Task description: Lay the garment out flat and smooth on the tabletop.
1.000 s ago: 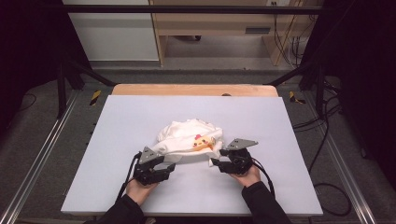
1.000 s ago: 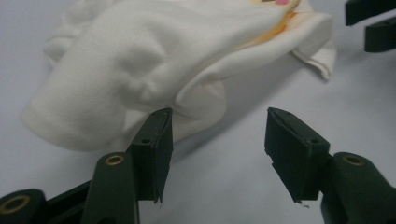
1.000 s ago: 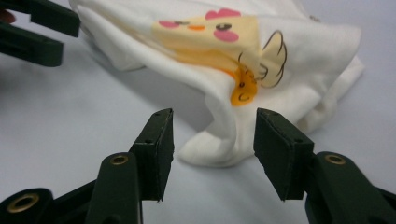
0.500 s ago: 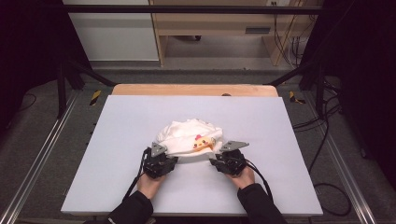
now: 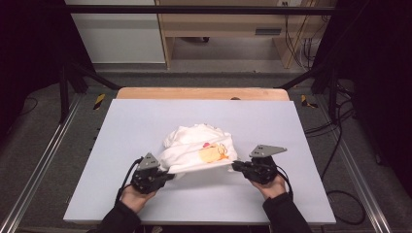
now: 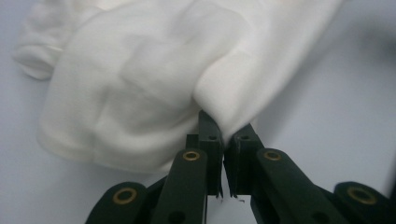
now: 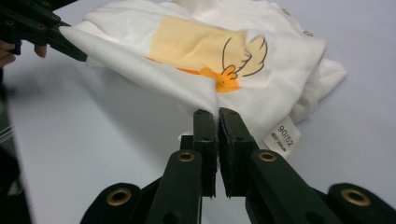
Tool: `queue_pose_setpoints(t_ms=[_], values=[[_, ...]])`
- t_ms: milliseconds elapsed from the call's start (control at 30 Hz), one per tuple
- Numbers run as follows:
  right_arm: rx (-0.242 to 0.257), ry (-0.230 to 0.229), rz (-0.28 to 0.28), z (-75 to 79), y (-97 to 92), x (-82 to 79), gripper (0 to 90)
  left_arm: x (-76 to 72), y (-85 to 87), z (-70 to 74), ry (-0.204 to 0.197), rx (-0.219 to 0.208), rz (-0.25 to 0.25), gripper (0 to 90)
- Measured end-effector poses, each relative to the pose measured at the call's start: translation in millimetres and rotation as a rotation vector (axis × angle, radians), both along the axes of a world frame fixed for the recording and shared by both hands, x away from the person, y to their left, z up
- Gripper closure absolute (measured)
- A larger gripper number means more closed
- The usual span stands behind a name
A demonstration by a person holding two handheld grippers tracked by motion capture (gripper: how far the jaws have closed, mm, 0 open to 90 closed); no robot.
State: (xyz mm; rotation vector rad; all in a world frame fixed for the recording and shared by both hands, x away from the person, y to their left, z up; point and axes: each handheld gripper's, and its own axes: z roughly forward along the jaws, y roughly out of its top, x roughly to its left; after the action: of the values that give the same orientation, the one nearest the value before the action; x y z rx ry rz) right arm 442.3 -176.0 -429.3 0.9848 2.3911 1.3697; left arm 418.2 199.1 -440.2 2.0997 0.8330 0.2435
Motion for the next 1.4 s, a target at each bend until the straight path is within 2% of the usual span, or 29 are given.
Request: queue_pose_setpoints(t_ms=[33,67,100,133,167,200,233,267,300,333,367,400,433,467,500,533,567,633,700,767,800,833,867,967,1000,1133,1300,1333,1400], values=[[0.004,0.005,0.023,3.0,-3.5,-6.2,86.7,-7.8,3.5,3.1,-0.002,-0.006,-0.033,85.3],[-0.003,0.024,0.062,4.5,-6.6,-18.4,86.7,-14.5,4.7,4.7,0.021,-0.003,-0.071,84.3],[-0.003,0.024,0.062,4.5,-6.6,-18.4,86.7,-21.0,4.7,4.4,0.016,0.015,-0.093,84.3],[-0.024,0.038,0.077,2.4,-6.6,-23.4,86.7,-26.8,4.1,2.1,-0.007,0.024,-0.096,82.0],[-0.044,0.051,0.081,-2.1,-5.9,-27.8,86.5,-30.1,3.6,-1.1,-0.006,0.025,-0.095,74.9],[-0.085,0.098,0.090,-16.6,-3.7,-32.6,84.5,-31.3,3.7,-4.1,0.001,0.029,-0.087,61.4],[-0.107,0.102,0.089,-24.8,-2.5,-34.3,83.9,-30.4,6.3,-6.7,-0.011,0.024,-0.037,53.2],[-0.107,0.102,0.089,-24.8,-2.5,-34.3,83.9,-30.4,6.3,-6.7,-0.011,0.024,-0.037,47.3],[-0.124,0.115,0.099,-31.7,-2.0,-34.4,82.6,-29.0,9.1,-5.9,-0.020,0.014,-0.009,47.3],[-0.113,0.108,0.090,-38.5,-2.5,-32.3,73.7,-26.1,16.9,-2.1,-0.047,-0.037,0.041,38.9],[-0.113,0.108,0.090,-38.5,-2.5,-32.3,73.7,-26.1,16.9,-2.1,-0.047,-0.037,0.041,34.2],[-0.099,0.090,0.083,-37.5,-3.5,-31.2,69.2,-24.5,21.0,0.2,-0.057,-0.058,0.062,34.2],[-0.045,0.036,0.057,-32.6,-6.4,-30.4,53.0,-22.7,24.7,2.1,-0.068,-0.077,0.082,28.1],[-0.045,0.036,0.057,-32.6,-6.4,-30.4,53.0,-20.5,28.2,3.8,-0.077,-0.091,0.101,28.1],[-0.023,0.008,0.040,-30.0,-8.3,-29.8,49.4,-17.7,31.4,5.4,-0.078,-0.101,0.117,24.8],[-0.002,-0.013,0.025,-27.9,-10.1,-28.6,44.6,-14.6,34.1,6.9,-0.080,-0.111,0.130,22.0],[0.035,-0.049,-0.012,-24.3,-13.6,-25.4,37.0,-7.3,37.8,9.9,-0.093,-0.124,0.147,17.1],[0.051,-0.057,-0.023,-22.4,-15.4,-23.2,34.6,-2.9,39.0,11.5,-0.093,-0.133,0.151,14.2],[0.079,-0.080,-0.058,-16.6,-18.3,-13.1,23.2,6.0,39.2,15.1,-0.097,-0.140,0.155,7.1],[0.100,-0.099,-0.080,-12.7,-18.7,-5.3,18.2,14.0,37.7,18.6,-0.111,-0.140,0.162,4.6],[0.100,-0.099,-0.080,-12.7,-18.7,-5.3,18.2,17.7,36.8,20.2,-0.115,-0.144,0.165,4.6],[0.112,-0.104,-0.087,-9.3,-18.4,3.3,16.4,25.0,34.7,22.5,-0.123,-0.150,0.168,2.9],[0.112,-0.104,-0.087,-9.3,-18.4,3.3,16.4,25.0,34.7,22.5,-0.123,-0.150,0.168,2.2],[0.118,-0.113,-0.105,-6.0,-16.6,18.5,12.9,38.9,32.3,23.6,-0.139,-0.160,0.185,1.7],[0.118,-0.113,-0.105,-6.0,-16.6,18.5,12.9,38.9,32.3,23.6,-0.139,-0.160,0.185,1.8],[0.115,-0.125,-0.125,-4.4,-13.5,31.7,12.6,55.4,32.4,23.1,-0.140,-0.172,0.213,1.7],[0.115,-0.126,-0.143,-2.3,-6.1,56.1,12.8,75.5,31.6,21.9,-0.141,-0.187,0.240,1.7],[0.113,-0.126,-0.147,-2.3,-4.4,60.3,12.8,82.9,30.1,20.2,-0.143,-0.175,0.243,1.8],[0.113,-0.125,-0.153,-2.3,-2.8,64.3,12.8,86.2,29.3,19.4,-0.144,-0.171,0.245,1.7]])
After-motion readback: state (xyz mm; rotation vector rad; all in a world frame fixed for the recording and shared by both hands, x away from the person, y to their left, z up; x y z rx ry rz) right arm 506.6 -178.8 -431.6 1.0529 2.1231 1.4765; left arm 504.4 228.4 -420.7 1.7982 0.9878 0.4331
